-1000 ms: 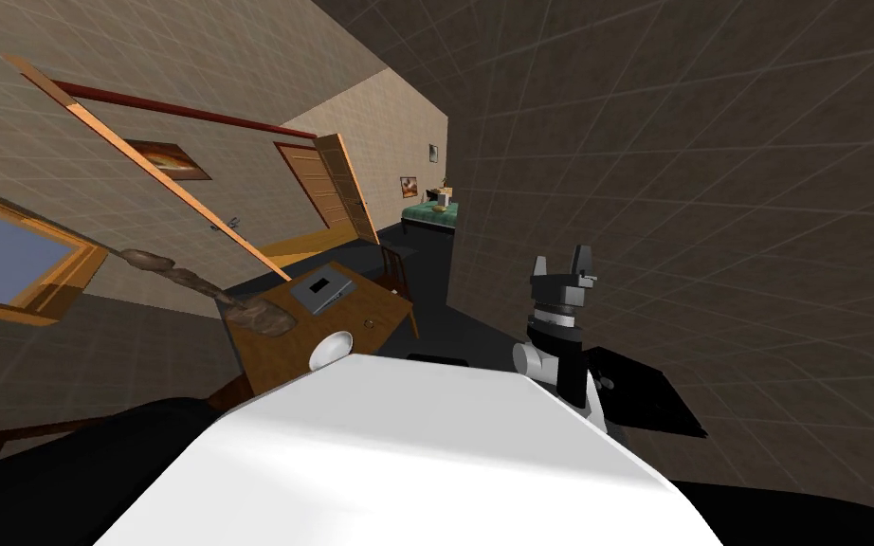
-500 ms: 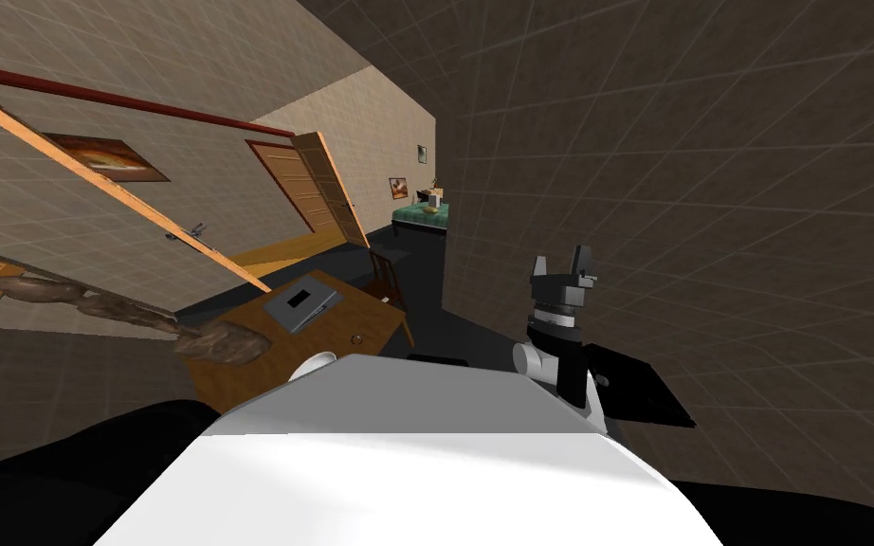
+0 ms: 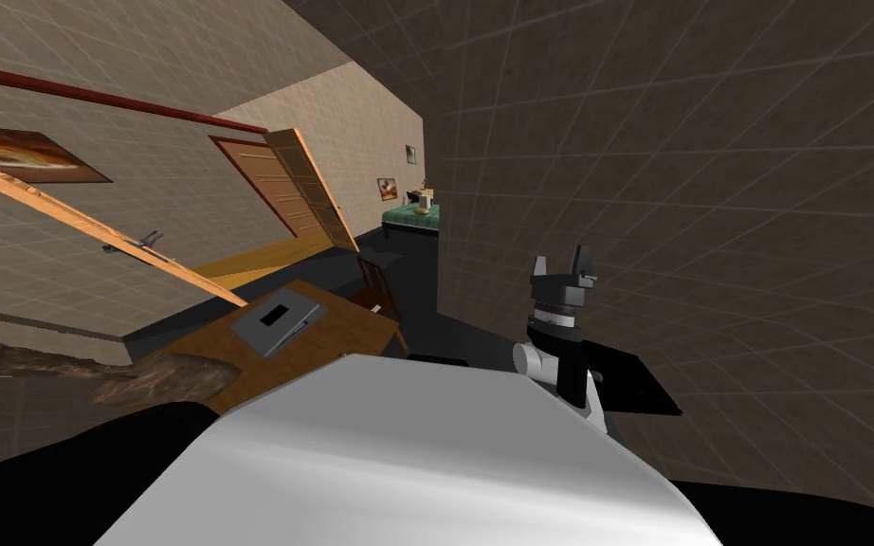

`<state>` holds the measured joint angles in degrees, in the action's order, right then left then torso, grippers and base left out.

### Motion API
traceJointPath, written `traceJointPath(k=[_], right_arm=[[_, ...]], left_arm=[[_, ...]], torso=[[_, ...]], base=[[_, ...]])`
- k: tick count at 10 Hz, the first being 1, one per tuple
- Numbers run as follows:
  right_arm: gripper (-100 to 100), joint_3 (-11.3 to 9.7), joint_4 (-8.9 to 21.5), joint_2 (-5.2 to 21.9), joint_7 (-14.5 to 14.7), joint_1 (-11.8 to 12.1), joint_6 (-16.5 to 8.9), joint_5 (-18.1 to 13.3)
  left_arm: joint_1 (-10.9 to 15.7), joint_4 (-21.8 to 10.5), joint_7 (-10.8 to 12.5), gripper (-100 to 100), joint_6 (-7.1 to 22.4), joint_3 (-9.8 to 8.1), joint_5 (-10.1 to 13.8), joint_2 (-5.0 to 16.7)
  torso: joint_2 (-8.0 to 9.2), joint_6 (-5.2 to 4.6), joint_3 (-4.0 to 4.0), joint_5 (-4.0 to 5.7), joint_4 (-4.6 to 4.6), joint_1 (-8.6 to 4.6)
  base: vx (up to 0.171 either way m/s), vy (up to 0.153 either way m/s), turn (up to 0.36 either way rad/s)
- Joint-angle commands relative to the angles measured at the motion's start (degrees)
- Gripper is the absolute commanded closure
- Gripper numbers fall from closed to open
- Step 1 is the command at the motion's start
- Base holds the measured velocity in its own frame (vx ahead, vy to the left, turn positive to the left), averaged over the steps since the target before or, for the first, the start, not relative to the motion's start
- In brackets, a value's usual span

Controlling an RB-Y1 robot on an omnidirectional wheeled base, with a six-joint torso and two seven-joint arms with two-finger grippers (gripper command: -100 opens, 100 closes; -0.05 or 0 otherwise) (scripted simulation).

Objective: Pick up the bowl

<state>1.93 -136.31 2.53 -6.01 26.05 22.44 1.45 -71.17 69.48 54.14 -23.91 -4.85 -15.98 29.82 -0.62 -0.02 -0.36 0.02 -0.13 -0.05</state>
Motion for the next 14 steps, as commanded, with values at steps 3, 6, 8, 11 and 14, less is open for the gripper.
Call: traceJointPath(k=[3, 6, 8, 11, 14], right_arm=[[0, 0.0, 0.0, 0.0, 0.0, 0.0, 0.0, 0.0], [0, 0.0, 0.0, 0.0, 0.0, 0.0, 0.0, 0.0], [0, 0.0, 0.0, 0.0, 0.0, 0.0, 0.0, 0.0], [0, 0.0, 0.0, 0.0, 0.0, 0.0, 0.0, 0.0], [0, 0.0, 0.0, 0.0, 0.0, 0.0, 0.0, 0.0]], left_arm=[[-0.7, -3.1, 4.3, -100, 1.7, 1.17, -0.7, 1.5], [-0.8, -5.9, 7.3, -100, 2.7, 2.36, -1.4, 2.1], [-0.6, -6.4, 7.6, -100, 2.8, 2.66, -1.5, 1.9], [2.5, -8.9, 5.7, -100, 3.4, 3.50, -0.9, 0.4], [3.0, -9.3, 5.5, 100, 3.4, 3.66, -0.6, 0.4]], torso=[[0.14, 0.02, 0.07, -0.01, 0.02, 0.03], [0.17, 0.01, 0.10, -0.01, 0.04, 0.03], [0.00, 0.00, 0.00, -0.01, 0.01, 0.01], [0.61, 0.04, 0.34, -0.01, 0.13, -0.02], [0.71, 0.04, 0.40, 0.01, 0.16, -0.06]], base=[[0.128, 0.020, -0.100], [0.127, 0.018, -0.141], [0.130, 0.017, -0.092], [-0.003, 0.028, 0.003], [-0.011, 0.013, -0.030]])
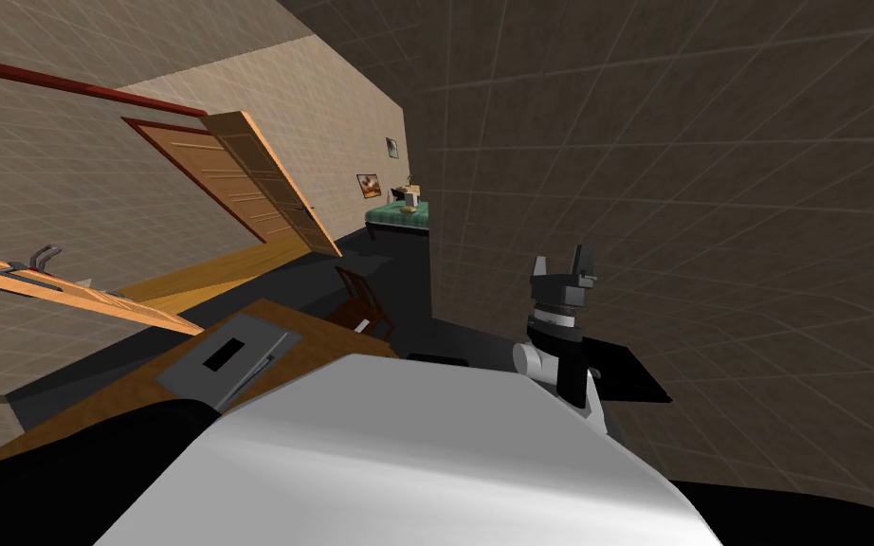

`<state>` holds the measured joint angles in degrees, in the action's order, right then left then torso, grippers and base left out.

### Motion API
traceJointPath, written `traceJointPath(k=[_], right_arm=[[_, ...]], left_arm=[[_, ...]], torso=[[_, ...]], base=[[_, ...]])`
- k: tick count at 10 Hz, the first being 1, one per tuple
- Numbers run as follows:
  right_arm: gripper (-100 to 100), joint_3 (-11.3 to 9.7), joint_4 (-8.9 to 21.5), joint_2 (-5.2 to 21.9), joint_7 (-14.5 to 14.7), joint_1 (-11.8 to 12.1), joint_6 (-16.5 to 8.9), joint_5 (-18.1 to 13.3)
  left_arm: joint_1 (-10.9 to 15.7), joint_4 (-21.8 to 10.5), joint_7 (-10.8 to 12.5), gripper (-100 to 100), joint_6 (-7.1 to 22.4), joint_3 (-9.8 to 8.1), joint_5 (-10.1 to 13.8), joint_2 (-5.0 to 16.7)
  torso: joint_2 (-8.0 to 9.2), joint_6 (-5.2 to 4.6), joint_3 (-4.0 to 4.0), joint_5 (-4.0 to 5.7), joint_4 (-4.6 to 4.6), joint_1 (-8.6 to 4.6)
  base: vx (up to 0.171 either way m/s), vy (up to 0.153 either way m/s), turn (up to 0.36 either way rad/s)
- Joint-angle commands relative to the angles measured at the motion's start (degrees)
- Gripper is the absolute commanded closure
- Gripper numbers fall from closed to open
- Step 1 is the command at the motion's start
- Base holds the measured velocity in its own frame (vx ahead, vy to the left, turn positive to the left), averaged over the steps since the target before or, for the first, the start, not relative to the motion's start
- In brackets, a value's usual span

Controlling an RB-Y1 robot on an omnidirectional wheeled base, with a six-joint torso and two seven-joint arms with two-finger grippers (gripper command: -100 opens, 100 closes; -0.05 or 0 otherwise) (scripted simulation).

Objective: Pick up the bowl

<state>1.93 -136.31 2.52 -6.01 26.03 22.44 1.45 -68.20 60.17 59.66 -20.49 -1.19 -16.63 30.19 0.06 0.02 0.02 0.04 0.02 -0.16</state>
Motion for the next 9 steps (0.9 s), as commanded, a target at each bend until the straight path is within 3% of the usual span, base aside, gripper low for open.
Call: traceJointPath(k=[1, 4, 5, 6, 7, 8, 9], right_arm=[[0, 0.0, 0.0, 0.0, 0.0, 0.0, 0.0, 0.0], [0, 0.0, 0.0, 0.0, 0.0, 0.0, 0.0, 0.0], [0, 0.0, 0.0, 0.0, 0.0, 0.0, 0.0, 0.0], [0, 0.0, 0.0, 0.0, 0.0, 0.0, 0.0, 0.0], [0, 0.0, 0.0, 0.0, 0.0, 0.0, 0.0, 0.0], [0, 0.0, 0.0, 0.0, 0.0, 0.0, 0.0, 0.0], [0, 0.0, 0.0, 0.0, 0.0, 0.0, 0.0, 0.0]], left_arm=[[0.0, 0.0, 0.0, 100, 0.0, 0.00, 0.0, 0.0], [0.2, 0.2, -0.1, 100, -0.2, -0.18, 0.0, 0.2], [0.2, 0.2, -0.1, 0, -0.2, -0.18, 0.0, 0.2], [-1.7, 1.4, 1.1, 100, -0.2, -0.49, -0.5, 0.7], [-3.0, 2.5, 2.0, 100, -0.5, -0.83, -0.8, 1.4], [-2.9, 3.1, 1.3, 100, 0.3, -0.64, -0.7, 0.8], [-3.1, 3.2, 1.4, 0, 0.2, -0.68, -0.7, 0.9]], torso=[[0.00, 0.00, 0.00, 0.00, 0.00, 0.00], [0.29, 0.27, 0.16, -0.27, 0.04, 0.20], [0.31, 0.28, 0.18, -0.27, 0.04, 0.21], [0.32, 0.28, 0.18, -0.26, 0.04, 0.20], [0.33, 0.36, 0.17, -0.23, 0.00, 0.12], [0.29, 0.37, 0.15, -0.19, -0.01, 0.00], [0.29, 0.32, 0.16, -0.22, 0.02, 0.06]], base=[[0.005, 0.005, -0.043], [0.002, 0.000, -0.003], [0.000, 0.000, 0.000], [0.008, -0.014, 0.083], [0.020, -0.039, 0.060], [0.008, -0.020, 0.018], [0.000, 0.000, 0.000]])
